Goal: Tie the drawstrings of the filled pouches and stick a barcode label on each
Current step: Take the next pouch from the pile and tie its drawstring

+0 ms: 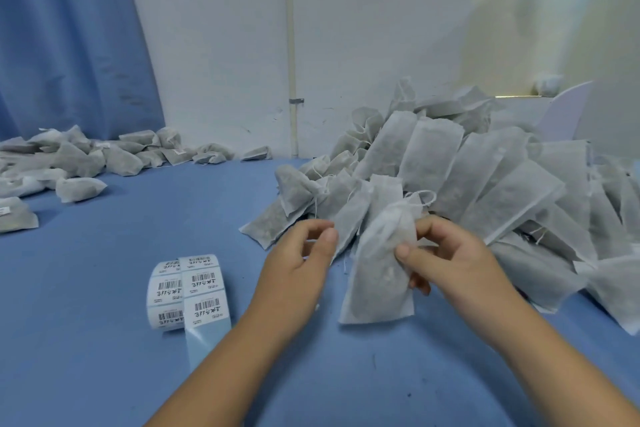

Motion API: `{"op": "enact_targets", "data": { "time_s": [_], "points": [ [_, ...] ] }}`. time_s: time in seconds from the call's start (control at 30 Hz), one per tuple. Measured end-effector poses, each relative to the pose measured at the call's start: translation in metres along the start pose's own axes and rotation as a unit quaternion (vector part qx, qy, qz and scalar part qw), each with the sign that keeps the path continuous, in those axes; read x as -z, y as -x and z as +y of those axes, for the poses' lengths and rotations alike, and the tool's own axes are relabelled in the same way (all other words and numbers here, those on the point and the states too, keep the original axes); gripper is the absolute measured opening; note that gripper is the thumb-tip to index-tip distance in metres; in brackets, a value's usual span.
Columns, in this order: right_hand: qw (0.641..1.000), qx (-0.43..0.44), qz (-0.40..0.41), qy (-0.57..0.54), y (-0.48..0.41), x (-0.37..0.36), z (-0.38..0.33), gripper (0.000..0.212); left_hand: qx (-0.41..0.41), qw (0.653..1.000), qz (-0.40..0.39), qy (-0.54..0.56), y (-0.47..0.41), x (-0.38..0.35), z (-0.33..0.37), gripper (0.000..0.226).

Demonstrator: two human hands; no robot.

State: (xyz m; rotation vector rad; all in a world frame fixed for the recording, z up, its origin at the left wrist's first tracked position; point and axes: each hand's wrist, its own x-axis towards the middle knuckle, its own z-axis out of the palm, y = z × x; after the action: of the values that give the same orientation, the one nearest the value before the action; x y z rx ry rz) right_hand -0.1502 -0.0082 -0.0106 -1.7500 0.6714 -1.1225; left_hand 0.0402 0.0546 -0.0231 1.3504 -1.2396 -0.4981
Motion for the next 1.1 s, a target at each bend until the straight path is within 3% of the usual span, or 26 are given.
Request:
{"op": "enact_targets", "data": {
  "time_s": [0.1,0.2,0.47,0.57,0.7,0.83,0.93,1.1],
  "points": [
    [0.999,-0.012,-0.037,0.020,0.002,-0.011,0.005,0.011,-0.034,0.990,-0.109,0.082,0.011,-0.007,0.011,0.033],
    [0.998,-0.009,-0.054,0.020,0.004,-0.021,0.005,0.022,-0.065,0.979,-0.161,0.103,0.020,-0.014,0.017,0.019],
    [0.999,-0.007,-0.039,-0.026,0.009,-0.012,-0.008,0.017,-0.098,0.995,-0.022,-0.013,0.017,-0.014,0.015,0.018],
    [0.999,0.004,-0.021,-0.050,0.013,-0.010,-0.021,0.033,-0.138,0.988,-0.014,-0.068,0.018,-0.013,0.013,0.027],
    [1.000,0.006,0.015,0.021,0.015,-0.014,-0.025,0.011,-0.181,0.974,-0.008,-0.136,0.018,-0.011,0.011,0.029],
    [0.999,-0.040,0.015,0.029,0.014,-0.008,-0.026,0.013,-0.185,0.972,0.001,-0.146,0.017,-0.009,0.009,0.024],
    [0.991,-0.110,-0.036,-0.071,0.014,-0.005,-0.028,0.012,-0.195,0.966,0.009,-0.167,0.015,-0.007,0.009,0.027],
    [0.941,-0.171,-0.064,-0.286,0.012,-0.001,-0.030,0.008,-0.203,0.964,-0.025,-0.170,0.015,-0.004,0.012,0.020]
  ]
}}
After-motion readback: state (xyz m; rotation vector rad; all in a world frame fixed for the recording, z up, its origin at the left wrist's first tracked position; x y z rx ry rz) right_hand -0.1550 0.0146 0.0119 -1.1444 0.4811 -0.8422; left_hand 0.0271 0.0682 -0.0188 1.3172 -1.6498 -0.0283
